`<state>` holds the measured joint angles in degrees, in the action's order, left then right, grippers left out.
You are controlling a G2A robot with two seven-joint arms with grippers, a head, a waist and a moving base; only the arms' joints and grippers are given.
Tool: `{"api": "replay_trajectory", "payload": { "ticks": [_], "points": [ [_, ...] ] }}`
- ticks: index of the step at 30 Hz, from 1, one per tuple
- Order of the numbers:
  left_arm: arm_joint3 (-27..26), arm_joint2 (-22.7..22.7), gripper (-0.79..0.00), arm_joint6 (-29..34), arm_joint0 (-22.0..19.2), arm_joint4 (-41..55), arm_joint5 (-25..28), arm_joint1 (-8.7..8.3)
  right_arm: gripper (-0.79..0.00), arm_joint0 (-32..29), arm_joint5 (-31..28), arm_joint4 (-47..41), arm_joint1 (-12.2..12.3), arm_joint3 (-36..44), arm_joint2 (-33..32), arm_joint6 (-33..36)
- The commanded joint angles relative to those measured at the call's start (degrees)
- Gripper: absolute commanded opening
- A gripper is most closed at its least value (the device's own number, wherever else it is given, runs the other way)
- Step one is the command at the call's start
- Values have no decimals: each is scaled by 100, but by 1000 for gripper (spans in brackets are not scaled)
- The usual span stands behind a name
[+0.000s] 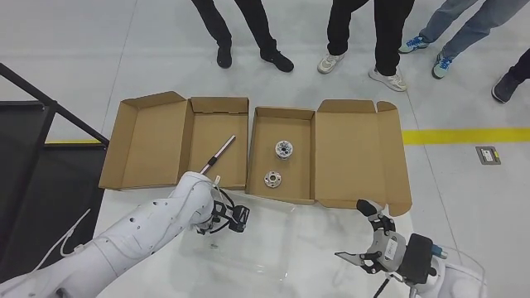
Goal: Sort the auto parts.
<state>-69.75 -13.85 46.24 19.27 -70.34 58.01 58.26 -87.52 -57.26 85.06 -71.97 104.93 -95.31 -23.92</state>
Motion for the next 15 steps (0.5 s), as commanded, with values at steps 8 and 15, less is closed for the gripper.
{"api": "replay_trajectory", "payload": {
  "ticks": [8, 15],
  "points": [
    [-710, -308, -760, 4, 97, 77, -1, -338, 0, 0, 0, 0, 0, 0, 0, 0],
    [-1331, -766, -785, -89, 366, 143, -37, -717, 0, 0, 0, 0, 0, 0, 0, 0]
  ]
}}
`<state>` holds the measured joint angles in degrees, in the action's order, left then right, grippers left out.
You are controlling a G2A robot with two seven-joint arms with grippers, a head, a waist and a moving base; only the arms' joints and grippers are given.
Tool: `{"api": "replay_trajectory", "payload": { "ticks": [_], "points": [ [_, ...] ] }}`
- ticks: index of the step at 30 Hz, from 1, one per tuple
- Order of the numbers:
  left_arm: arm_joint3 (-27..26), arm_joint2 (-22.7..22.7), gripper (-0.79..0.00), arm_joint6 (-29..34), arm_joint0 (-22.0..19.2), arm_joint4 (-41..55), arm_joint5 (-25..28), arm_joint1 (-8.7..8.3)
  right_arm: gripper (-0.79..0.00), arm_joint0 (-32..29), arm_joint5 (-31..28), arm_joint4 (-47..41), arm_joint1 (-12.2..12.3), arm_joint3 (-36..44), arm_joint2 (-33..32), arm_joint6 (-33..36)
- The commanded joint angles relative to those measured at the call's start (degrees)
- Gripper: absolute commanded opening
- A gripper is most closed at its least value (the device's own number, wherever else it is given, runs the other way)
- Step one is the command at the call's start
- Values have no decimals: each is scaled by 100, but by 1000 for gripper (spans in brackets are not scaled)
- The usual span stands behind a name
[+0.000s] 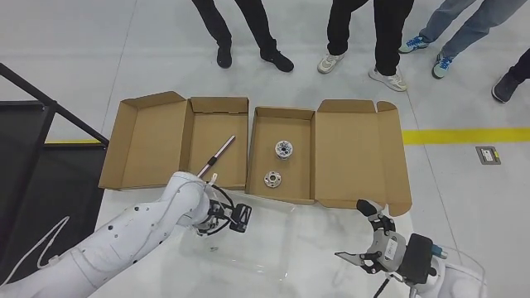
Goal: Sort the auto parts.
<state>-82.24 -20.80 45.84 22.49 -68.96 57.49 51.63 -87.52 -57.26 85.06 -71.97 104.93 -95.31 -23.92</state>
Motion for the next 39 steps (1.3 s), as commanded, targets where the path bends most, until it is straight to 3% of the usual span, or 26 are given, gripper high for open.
{"api": "replay_trajectory", "payload": {
  "ticks": [1, 8, 16, 28, 39],
  "points": [
    [-170, -156, -785, -150, 91, 27, 50, -110, 0, 0, 0, 0, 0, 0, 0, 0],
    [-561, -895, -785, -1196, 499, -152, 51, -568, 0, 0, 0, 0, 0, 0, 0, 0],
    [-593, -1910, -785, -3211, 1208, -607, -25, -1074, 0, 0, 0, 0, 0, 0, 0, 0],
    [-584, -1930, -785, -3267, 1234, -566, -96, -1072, 0, 0, 0, 0, 0, 0, 0, 0],
    [130, -2685, -785, -4754, 1527, -304, -405, -1192, 0, 0, 0, 0, 0, 0, 0, 0]
  ]
}}
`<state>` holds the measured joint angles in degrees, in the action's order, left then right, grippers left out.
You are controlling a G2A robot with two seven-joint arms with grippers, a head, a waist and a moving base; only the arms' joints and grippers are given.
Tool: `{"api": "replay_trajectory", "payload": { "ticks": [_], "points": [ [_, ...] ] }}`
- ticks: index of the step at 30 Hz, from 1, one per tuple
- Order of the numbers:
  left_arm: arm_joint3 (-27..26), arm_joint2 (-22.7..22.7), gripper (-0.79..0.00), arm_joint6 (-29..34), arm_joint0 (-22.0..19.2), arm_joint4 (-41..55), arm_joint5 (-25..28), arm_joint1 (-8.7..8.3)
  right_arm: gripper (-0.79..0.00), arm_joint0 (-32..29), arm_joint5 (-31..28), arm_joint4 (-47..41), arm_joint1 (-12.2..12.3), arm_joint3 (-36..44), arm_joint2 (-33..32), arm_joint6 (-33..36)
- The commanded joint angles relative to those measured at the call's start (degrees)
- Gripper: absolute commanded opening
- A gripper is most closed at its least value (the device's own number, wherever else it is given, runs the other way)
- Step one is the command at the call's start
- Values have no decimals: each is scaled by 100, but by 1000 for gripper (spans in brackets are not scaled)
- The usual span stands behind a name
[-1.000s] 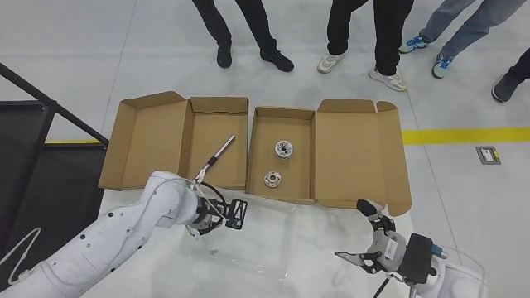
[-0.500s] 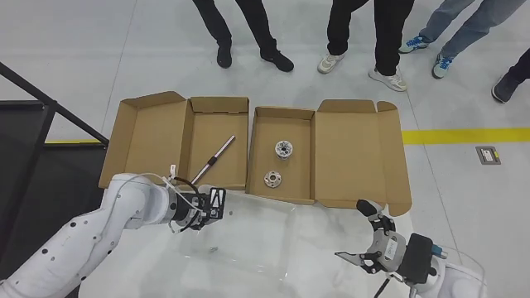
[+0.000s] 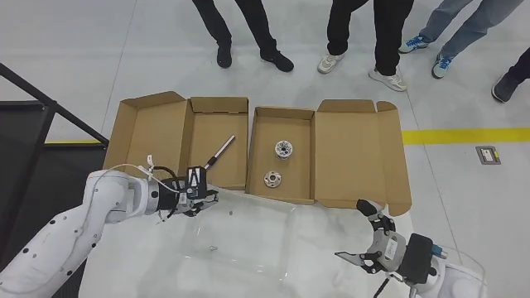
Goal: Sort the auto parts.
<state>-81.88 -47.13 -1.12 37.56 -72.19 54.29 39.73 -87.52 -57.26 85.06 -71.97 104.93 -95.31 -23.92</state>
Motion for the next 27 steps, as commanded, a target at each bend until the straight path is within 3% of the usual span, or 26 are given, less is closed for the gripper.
{"api": "replay_trajectory", "payload": {
  "ticks": [1, 7, 18, 23, 27],
  "points": [
    [187, -89, -785, -89, 37, 48, -147, -1, 0, 0, 0, 0, 0, 0, 0, 0],
    [888, -128, -785, -121, -113, 511, -364, 131, 0, 0, 0, 0, 0, 0, 0, 0],
    [923, -114, -785, -106, -129, 537, -364, 145, 0, 0, 0, 0, 0, 0, 0, 0],
    [1114, -93, -785, 340, -273, 886, -624, 259, 0, 0, 0, 0, 0, 0, 0, 0],
    [1452, 156, -785, 902, -616, 1079, -779, 470, 0, 0, 0, 0, 0, 0, 0, 0]
  ]
}}
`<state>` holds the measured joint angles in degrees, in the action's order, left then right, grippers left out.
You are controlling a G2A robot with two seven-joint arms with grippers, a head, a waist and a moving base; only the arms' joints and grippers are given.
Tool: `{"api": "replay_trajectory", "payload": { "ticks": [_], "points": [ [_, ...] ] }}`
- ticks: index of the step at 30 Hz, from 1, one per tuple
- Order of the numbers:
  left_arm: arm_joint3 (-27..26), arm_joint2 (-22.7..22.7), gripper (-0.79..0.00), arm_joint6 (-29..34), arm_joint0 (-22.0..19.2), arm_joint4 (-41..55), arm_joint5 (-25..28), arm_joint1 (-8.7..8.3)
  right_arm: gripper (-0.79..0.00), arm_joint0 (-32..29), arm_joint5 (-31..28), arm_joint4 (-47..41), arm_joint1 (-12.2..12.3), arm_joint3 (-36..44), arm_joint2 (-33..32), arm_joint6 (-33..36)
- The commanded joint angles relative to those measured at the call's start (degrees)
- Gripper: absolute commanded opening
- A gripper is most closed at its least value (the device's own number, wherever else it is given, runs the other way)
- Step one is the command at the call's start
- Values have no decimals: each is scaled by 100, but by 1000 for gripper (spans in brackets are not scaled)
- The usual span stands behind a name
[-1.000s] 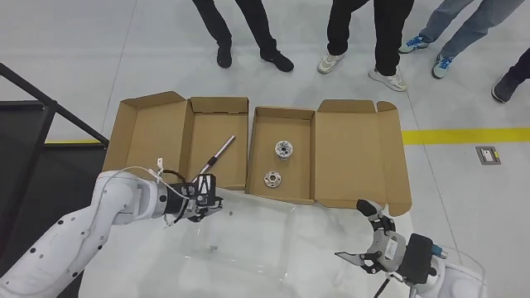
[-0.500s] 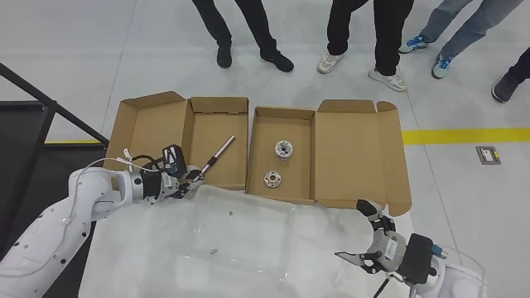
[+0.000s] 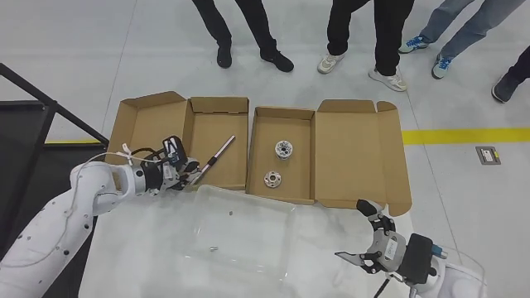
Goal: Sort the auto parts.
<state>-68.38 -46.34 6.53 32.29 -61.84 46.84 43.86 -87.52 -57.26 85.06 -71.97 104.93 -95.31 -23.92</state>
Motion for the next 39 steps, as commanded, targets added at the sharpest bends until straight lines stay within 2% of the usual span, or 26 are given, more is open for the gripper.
{"api": "replay_trajectory", "payload": {
  "ticks": [1, 5, 13, 23, 32, 36, 39],
  "points": [
    [217, 155, -785, 224, -188, 125, -15, 122, 0, 0, 0, 0, 0, 0, 0, 0],
    [755, 539, -785, 626, -608, 184, -82, 422, 0, 0, 0, 0, 0, 0, 0, 0],
    [1897, 1180, -785, 819, -1256, 165, -496, 1068, 0, 0, 0, 0, 0, 0, 0, 0],
    [2926, 1690, -785, 860, -1634, -221, -1054, 1726, 0, 0, 0, 0, 0, 0, 0, 0],
    [3634, 1868, -785, 666, -1816, -461, -1110, 2141, 0, 0, 0, 0, 0, 0, 0, 0],
    [3866, 1893, -702, 571, -1876, -557, -1062, 2267, 0, 0, 0, 0, 0, 0, 0, 0],
    [4020, 1897, -696, 507, -1912, -615, -1014, 2345, 0, 0, 0, 0, 0, 0, 0, 0]
  ]
}}
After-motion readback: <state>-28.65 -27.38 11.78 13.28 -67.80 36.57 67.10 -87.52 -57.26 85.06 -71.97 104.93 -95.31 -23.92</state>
